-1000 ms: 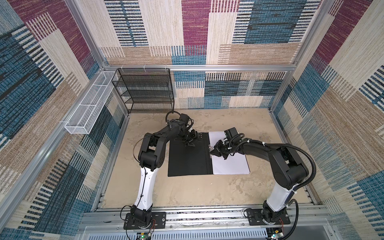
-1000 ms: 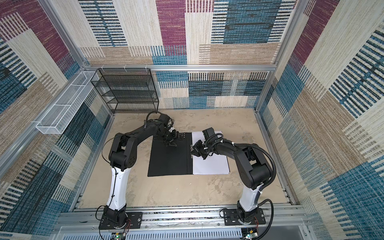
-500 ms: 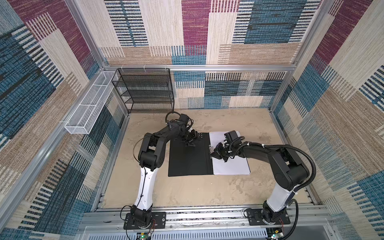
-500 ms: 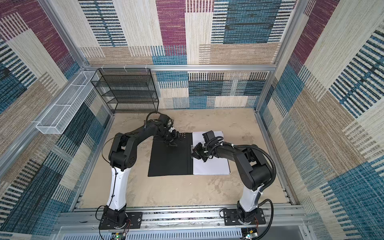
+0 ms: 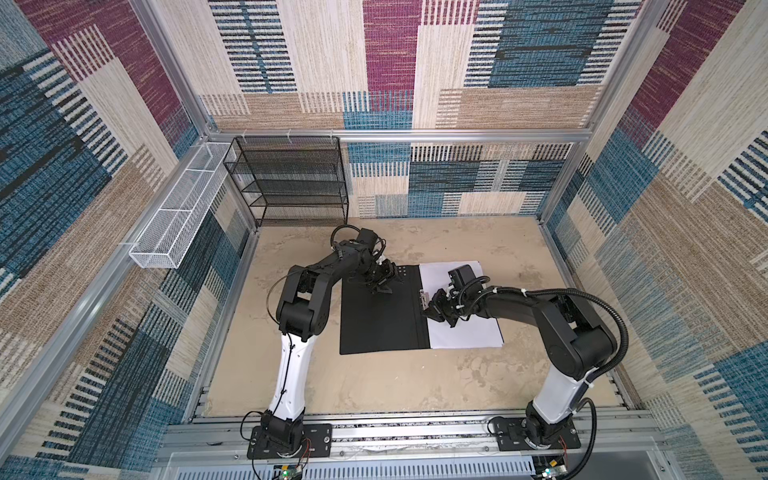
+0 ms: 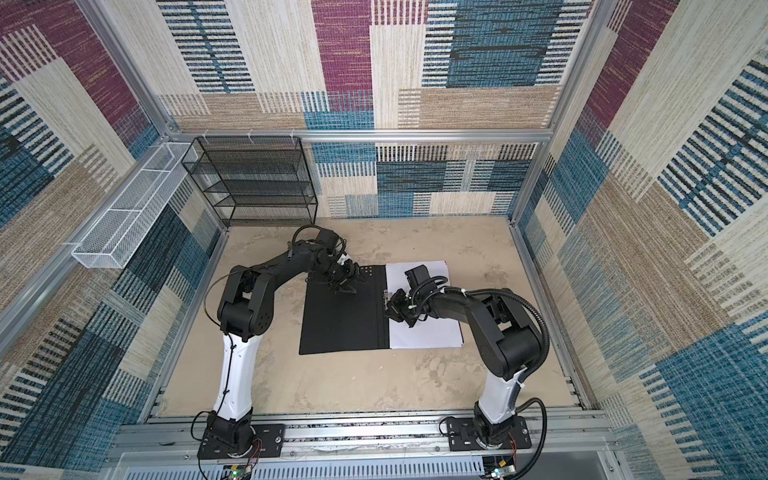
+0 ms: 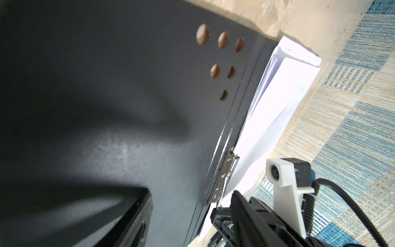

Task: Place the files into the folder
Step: 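Hold the clip lever closed with right gripper while left gripper steadies folder, then open the right gripper and withdraw it from the closed metal clip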

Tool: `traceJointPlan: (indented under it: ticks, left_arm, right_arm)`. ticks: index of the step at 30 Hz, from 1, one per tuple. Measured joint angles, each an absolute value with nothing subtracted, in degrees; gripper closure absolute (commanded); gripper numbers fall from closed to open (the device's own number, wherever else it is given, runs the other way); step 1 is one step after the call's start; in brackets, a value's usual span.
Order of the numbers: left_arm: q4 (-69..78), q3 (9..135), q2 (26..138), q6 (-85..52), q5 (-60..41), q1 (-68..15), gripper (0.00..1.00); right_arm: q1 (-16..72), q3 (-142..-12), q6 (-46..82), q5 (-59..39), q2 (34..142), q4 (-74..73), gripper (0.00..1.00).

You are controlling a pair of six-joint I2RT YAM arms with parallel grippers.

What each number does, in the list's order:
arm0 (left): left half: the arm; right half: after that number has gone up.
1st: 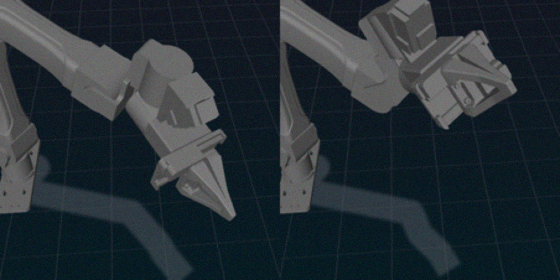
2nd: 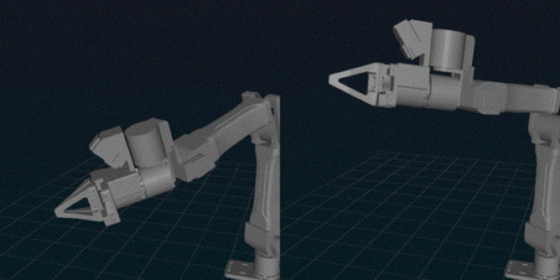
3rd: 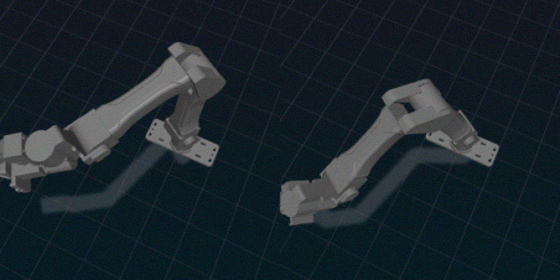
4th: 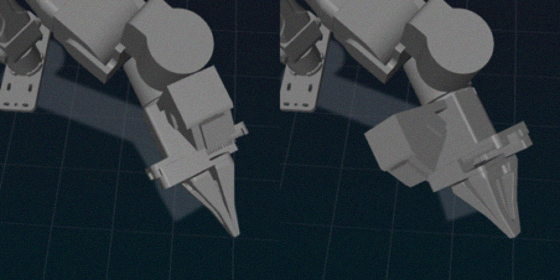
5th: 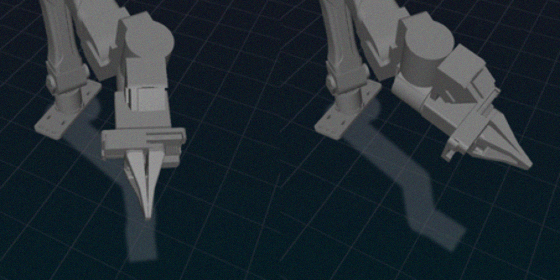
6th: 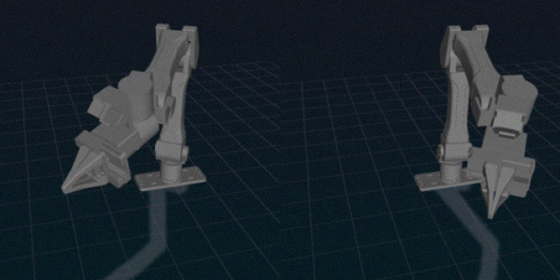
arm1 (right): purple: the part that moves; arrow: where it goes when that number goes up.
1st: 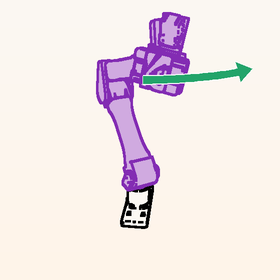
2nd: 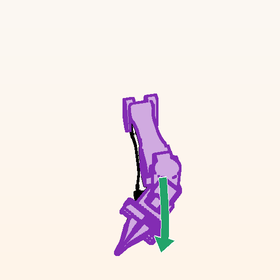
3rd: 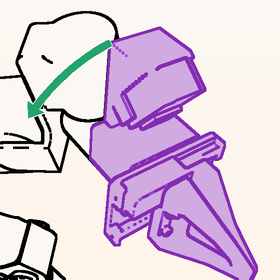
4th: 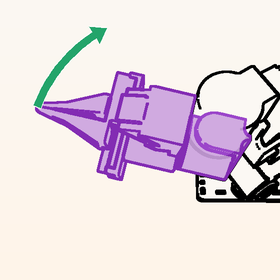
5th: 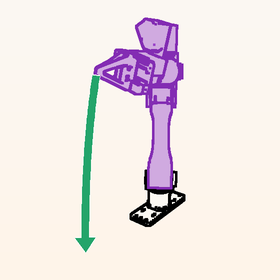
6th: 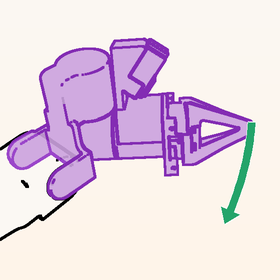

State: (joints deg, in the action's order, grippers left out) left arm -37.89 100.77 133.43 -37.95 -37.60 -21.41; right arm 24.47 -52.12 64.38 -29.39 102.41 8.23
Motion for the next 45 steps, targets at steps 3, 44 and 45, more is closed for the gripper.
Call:
traceJointPlan:
  ticks: [3,44,45]
  left_arm:
    - [-37.8,100.77,133.47,-37.95,-37.89,-21.37,0.36]
    - [-36.38,100.16,133.49,-39.0,-38.68,-20.6,0.36]
    - [-36.4,100.22,133.49,-39.03,-38.44,-20.6,0.36]
  right_arm:
    - [24.47,-51.79,64.36,-28.93,102.76,8.05,1.0]
    - [22.46,-52.47,61.58,-28.56,105.69,5.58,1.0]
    - [22.55,-52.99,61.04,-28.45,105.73,6.35,1.0]
